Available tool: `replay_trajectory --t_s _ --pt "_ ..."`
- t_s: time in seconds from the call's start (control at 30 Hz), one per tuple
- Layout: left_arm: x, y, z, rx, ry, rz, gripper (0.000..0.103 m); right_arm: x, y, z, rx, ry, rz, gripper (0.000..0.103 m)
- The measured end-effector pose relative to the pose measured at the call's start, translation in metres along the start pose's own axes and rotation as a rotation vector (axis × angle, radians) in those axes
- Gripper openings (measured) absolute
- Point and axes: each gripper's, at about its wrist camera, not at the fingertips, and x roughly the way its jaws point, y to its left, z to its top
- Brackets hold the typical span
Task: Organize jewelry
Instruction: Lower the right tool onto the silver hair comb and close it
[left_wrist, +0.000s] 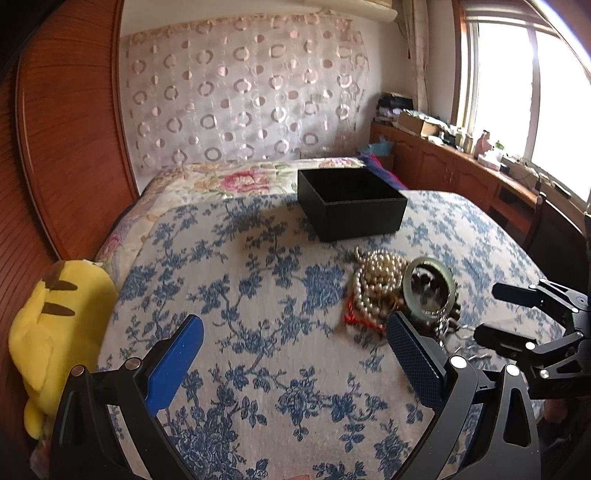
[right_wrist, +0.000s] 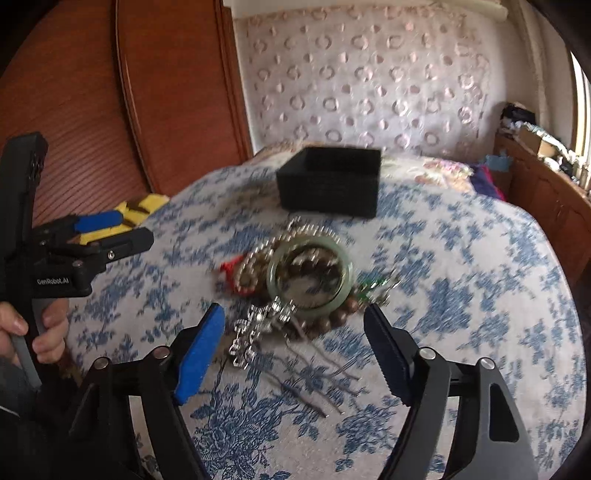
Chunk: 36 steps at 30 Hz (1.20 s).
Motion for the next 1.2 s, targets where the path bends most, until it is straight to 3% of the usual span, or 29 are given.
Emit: replay_trajectory --t_s 0.27,0.6,0.93,1.2 --pt "0.011 0.005 -0.009 -0.003 0.041 -0.01 0.096 0.026 0.01 -0.006 -0.035 0.102 0.063 0.078" --pt "0.018 0.006 -0.014 -0.008 0.065 -0.017 0.096 0.048 0.02 -0.01 -0.134 0.191 0.001 0.078" --pt "0.026 0.003 -0.013 -0.006 0.085 -0.033 0.096 0.033 0.016 -0.012 -0.162 0.166 0.012 0.059" --pt "0.034 -0.008 -0.007 0.011 0.087 -0.065 0.096 0.018 0.007 -0.01 -0.141 0.128 0.022 0.057"
